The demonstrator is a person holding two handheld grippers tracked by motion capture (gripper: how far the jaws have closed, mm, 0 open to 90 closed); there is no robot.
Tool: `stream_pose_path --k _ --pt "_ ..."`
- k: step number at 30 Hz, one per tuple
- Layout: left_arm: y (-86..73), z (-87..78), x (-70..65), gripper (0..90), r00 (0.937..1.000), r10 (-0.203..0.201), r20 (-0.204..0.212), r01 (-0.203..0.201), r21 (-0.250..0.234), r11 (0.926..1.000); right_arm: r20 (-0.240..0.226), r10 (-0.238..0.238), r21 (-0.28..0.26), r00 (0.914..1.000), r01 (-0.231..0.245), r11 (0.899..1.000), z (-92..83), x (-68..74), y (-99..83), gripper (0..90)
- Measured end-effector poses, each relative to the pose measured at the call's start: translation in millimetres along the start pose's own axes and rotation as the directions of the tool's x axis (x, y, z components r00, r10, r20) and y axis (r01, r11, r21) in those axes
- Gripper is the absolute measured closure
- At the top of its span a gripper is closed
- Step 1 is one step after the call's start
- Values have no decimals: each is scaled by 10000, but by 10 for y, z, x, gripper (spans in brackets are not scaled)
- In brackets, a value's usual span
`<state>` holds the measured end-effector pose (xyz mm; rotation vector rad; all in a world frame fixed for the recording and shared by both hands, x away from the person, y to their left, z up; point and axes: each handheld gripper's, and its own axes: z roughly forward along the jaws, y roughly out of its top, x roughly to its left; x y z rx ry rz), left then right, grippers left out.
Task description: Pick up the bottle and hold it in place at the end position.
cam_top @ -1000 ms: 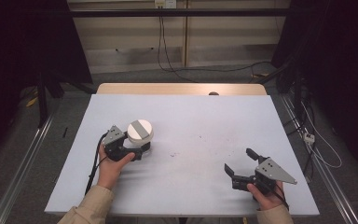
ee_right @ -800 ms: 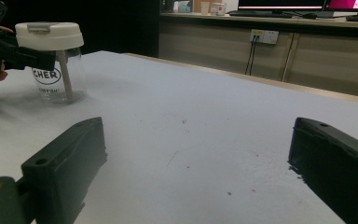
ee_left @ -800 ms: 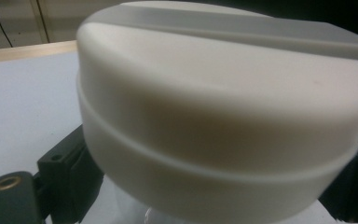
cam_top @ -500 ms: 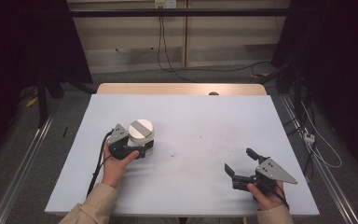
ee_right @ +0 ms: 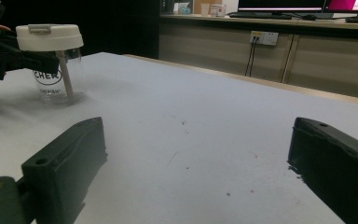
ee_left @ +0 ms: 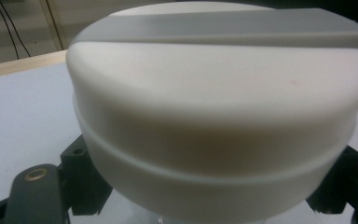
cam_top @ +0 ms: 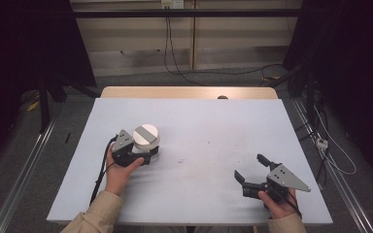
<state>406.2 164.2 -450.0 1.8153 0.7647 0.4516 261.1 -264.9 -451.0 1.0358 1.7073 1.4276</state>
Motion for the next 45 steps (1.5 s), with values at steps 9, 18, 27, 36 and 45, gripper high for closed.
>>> stream_pose_path --k 9,18,27,36,45 --pt "-2 -27 -28 181 9996 282 -95 -281 100 9996 -10 25 4 10000 -25 10000 -8 -3 3 38" --pt "-11 14 -78 132 9995 135 -280 -132 100 9999 -5 -2 11 10000 2 10000 0 -1 1 39" --pt "-21 58 -93 131 9988 77 -477 -72 95 9999 -13 -11 32 10000 11 10000 7 -2 -1 39" --pt "-20 70 -94 176 9982 76 -588 -65 186 9998 -22 16 76 10000 -16 10000 11 -4 -3 39" --pt "-4 59 -61 184 9992 161 -371 -159 60 9999 -28 22 53 10000 -22 10000 8 -10 -3 39"
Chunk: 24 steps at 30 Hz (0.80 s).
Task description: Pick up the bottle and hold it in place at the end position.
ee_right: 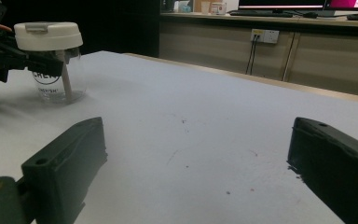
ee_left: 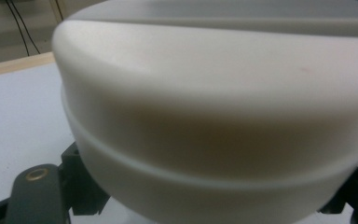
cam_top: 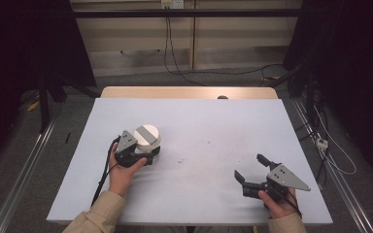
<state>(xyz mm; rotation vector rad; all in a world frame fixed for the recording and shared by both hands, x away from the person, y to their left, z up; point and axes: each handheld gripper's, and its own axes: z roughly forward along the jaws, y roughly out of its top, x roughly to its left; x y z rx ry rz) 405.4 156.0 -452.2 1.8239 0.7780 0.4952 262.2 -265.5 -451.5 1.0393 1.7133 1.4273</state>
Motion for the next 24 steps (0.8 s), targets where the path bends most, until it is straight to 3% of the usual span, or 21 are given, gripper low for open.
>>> stream_pose_path --k 6,13,16,24 --pt "66 3 -6 184 9998 22 178 -18 -204 9998 30 16 63 10000 -16 10000 6 -11 -1 40" --pt "145 159 -37 185 9991 109 414 -97 -275 9996 89 1 36 10000 -2 10000 8 -10 4 40" --pt "180 231 -63 184 9974 439 571 -422 -301 9987 97 29 63 9999 -30 10000 7 -14 2 40" --pt "270 350 -98 184 9946 645 810 -617 -372 9974 82 39 20 10000 -40 10000 4 -25 1 40"
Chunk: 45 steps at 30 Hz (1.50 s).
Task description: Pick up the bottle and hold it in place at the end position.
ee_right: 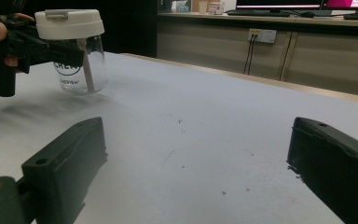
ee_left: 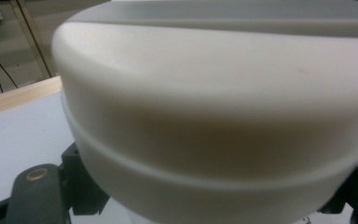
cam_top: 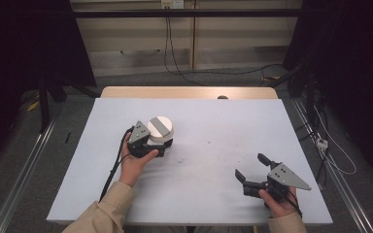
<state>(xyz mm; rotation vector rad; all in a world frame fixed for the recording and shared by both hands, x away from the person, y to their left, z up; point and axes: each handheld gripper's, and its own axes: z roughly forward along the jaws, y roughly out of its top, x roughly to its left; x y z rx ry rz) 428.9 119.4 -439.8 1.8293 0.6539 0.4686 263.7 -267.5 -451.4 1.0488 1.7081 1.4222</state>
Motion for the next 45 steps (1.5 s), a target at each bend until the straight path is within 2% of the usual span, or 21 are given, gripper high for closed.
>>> stream_pose_path --k 2,6,11,15,18,39,41,43,45 --pt "18 24 -8 185 9998 -180 71 180 -47 9998 11 14 9 10000 -14 10000 1 -1 0 40" --pt "47 73 -21 185 9998 -82 196 85 -139 9999 40 -1 12 10000 0 10000 0 0 1 40" --pt "67 136 -36 184 9994 -29 342 28 16 10000 29 6 30 10000 -6 10000 5 1 -2 40" --pt "94 198 -66 185 9986 -147 511 148 -10 9999 40 -4 33 10000 4 10000 5 3 -2 41" --pt "105 246 -77 185 9984 39 567 -41 23 10000 -3 8 12 10000 -8 10000 3 2 -2 40" --pt "141 462 -137 185 9960 208 871 -222 161 9996 31 26 28 10000 -26 10000 1 -5 -7 41" --pt "139 478 -143 185 9954 122 947 -137 158 9998 37 32 37 10000 -32 10000 1 -4 -8 40" --pt "139 488 -142 185 9955 247 916 -264 176 9995 27 36 28 10000 -36 10000 0 -3 -7 41" --pt "134 497 -145 185 9952 163 964 -182 198 9996 24 28 35 10000 -28 10000 1 -4 -8 41"
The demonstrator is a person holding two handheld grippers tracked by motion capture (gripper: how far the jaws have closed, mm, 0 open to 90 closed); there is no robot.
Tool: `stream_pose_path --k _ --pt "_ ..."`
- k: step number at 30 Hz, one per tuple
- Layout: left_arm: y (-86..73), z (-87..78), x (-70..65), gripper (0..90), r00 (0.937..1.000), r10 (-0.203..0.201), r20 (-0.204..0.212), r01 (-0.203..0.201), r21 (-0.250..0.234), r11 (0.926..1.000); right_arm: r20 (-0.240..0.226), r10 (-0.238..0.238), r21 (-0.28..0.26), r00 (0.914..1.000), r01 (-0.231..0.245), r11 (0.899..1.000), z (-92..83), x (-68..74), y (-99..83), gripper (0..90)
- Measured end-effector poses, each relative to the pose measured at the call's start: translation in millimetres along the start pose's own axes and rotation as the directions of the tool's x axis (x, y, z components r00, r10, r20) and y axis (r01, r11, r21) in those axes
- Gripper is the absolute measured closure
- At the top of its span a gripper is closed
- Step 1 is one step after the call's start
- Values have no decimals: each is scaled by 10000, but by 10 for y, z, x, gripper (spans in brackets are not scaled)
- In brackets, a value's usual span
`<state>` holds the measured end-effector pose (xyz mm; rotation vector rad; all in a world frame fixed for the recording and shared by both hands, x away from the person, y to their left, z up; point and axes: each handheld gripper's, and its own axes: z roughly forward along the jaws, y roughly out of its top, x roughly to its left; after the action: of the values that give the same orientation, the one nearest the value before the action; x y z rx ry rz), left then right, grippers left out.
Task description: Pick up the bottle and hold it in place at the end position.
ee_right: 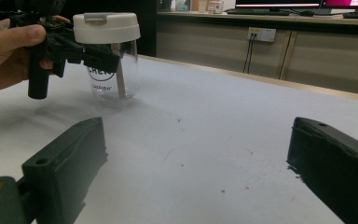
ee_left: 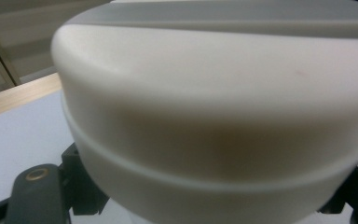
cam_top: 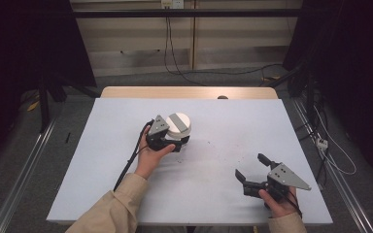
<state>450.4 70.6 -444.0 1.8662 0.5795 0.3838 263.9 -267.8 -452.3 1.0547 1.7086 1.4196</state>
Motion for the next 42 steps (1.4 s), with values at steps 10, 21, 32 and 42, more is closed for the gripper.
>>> stream_pose_path --k 10,21,32,42 --pt "13 40 -1 185 10000 61 31 -61 13 10000 -14 -5 14 10000 5 10000 5 2 -2 41" --pt "19 107 -22 185 9998 68 165 -68 -1 10000 4 4 43 10000 -4 10000 7 2 -4 41" --pt "24 183 -54 185 9995 40 309 -42 57 10000 5 -15 76 10000 15 10000 6 -2 -8 41" --pt "4 251 -93 185 9991 51 421 -57 126 9999 -9 17 62 10000 -17 10000 9 -5 -11 41"
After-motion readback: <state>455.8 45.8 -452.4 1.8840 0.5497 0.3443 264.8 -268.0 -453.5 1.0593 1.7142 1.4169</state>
